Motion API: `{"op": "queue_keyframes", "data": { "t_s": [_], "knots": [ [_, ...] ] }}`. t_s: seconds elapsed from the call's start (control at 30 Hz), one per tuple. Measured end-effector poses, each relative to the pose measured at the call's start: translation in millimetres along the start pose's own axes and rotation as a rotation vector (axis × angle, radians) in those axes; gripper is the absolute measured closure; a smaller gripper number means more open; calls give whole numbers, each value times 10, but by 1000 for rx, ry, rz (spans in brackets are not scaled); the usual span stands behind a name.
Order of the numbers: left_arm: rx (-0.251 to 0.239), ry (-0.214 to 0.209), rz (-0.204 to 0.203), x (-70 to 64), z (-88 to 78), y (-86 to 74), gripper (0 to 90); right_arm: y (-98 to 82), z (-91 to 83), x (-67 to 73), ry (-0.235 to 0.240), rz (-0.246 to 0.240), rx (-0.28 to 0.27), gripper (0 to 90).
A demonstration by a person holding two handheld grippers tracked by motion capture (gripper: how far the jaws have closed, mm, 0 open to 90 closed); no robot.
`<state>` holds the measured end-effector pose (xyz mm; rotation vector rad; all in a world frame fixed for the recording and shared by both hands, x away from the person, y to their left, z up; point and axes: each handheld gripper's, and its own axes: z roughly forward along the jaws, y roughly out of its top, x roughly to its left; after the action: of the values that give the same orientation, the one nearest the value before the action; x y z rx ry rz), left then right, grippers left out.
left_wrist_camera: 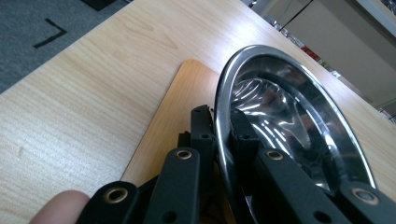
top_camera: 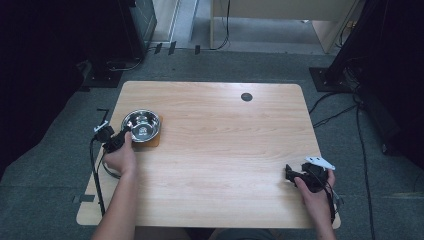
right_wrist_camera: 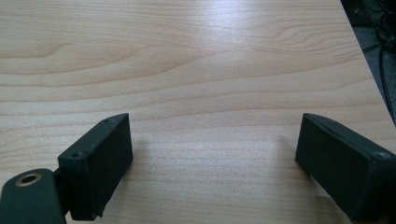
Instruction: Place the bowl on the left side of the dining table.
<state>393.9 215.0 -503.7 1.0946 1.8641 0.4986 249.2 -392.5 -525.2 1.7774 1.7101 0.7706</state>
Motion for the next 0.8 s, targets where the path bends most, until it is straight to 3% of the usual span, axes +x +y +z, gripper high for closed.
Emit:
{"op": "queue_keyframes", "data": {
  "t_s": [0.33,0.43,0.47,0.6,0.63,0.7,0.8],
  "knots": [
    [9,-30,-23,39,-5,-8,701,0,0,0,0,0,0,104],
    [6,-38,-26,43,-25,4,605,-1,-1,0,1,-1,0,104],
    [2,-36,-18,40,-40,11,528,-1,-1,1,1,-1,0,104],
    [-15,-29,2,30,-68,17,391,-1,-1,1,1,-1,0,104],
    [-21,-22,9,23,-76,18,391,-1,-1,1,1,-1,0,104],
    [-29,-11,20,13,-95,24,302,-1,-1,1,1,-1,0,104],
    [-54,-27,39,-1,-137,33,260,-1,-1,1,1,-1,0,104]
  ]
}}
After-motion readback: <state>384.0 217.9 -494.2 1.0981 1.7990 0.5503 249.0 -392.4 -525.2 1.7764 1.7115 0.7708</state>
